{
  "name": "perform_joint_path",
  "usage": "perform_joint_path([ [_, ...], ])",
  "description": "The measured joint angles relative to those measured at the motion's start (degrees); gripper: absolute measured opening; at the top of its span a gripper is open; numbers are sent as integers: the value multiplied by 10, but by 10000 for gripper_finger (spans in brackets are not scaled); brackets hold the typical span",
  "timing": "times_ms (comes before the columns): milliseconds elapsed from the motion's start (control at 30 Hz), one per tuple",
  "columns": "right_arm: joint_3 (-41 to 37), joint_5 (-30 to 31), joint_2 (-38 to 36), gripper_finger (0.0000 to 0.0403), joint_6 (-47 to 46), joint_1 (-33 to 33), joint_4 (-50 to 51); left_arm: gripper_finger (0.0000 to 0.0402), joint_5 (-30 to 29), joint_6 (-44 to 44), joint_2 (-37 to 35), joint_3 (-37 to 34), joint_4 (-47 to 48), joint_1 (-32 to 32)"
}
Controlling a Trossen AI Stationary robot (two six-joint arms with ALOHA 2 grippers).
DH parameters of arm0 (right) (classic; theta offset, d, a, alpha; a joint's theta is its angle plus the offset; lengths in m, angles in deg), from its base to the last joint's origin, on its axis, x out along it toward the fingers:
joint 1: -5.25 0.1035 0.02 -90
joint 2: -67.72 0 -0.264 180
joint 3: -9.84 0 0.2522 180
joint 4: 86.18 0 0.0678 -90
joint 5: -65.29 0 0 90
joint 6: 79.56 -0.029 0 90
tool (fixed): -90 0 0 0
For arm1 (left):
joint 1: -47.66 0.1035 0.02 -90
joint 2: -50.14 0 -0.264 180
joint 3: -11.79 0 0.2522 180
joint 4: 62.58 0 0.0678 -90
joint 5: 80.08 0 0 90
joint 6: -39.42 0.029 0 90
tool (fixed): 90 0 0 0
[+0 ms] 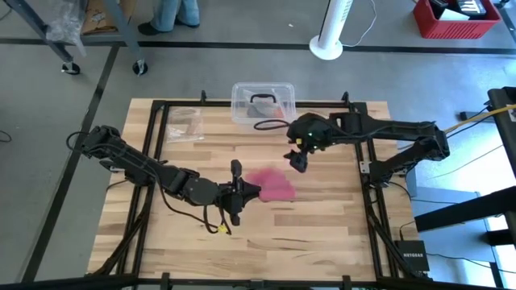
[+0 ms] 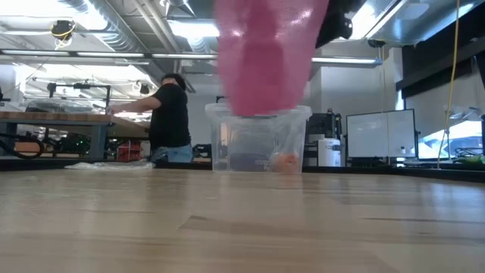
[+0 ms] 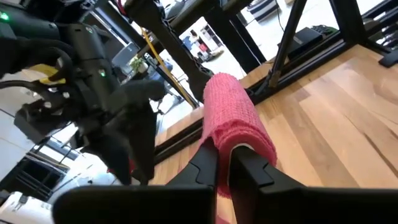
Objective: Roll bandage
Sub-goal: Roll the pink bandage
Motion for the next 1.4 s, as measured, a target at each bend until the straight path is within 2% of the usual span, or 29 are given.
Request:
perform_joint_path([
  [100,30,-29,-3,282,-13,0,16,6,0,2,0,0,0,6],
  [267,95,-29,-6,282,8,1,36,9,2,-16,0,0,-1,8],
  [333,112,-29,-12,282,16,1,70,8,28,-17,0,0,-9,4],
  [433,109,-20,-41,282,22,15,105,7,63,-17,0,0,-31,-3],
  [600,38,10,-113,282,38,81,90,10,45,-28,-8,0,-46,-15],
  [700,-43,41,-170,282,29,135,17,8,40,-26,-26,0,-99,-28],
  [800,-139,70,-221,282,26,189,-98,9,41,-13,-41,1,-125,-36],
  [933,-265,82,-255,282,70,242,-259,13,25,9,-51,0,-141,-31],
  [1067,-362,110,-242,282,82,268,-351,14,19,33,-56,3,-162,-20],
  [1200,-409,151,-211,282,72,266,-409,14,21,44,-55,8,-160,-9],
  [1267,-433,154,-196,282,73,266,-471,14,21,44,-55,8,-162,-3],
  [1400,-460,117,-170,282,73,267,-582,15,21,44,-55,8,-163,6],
])
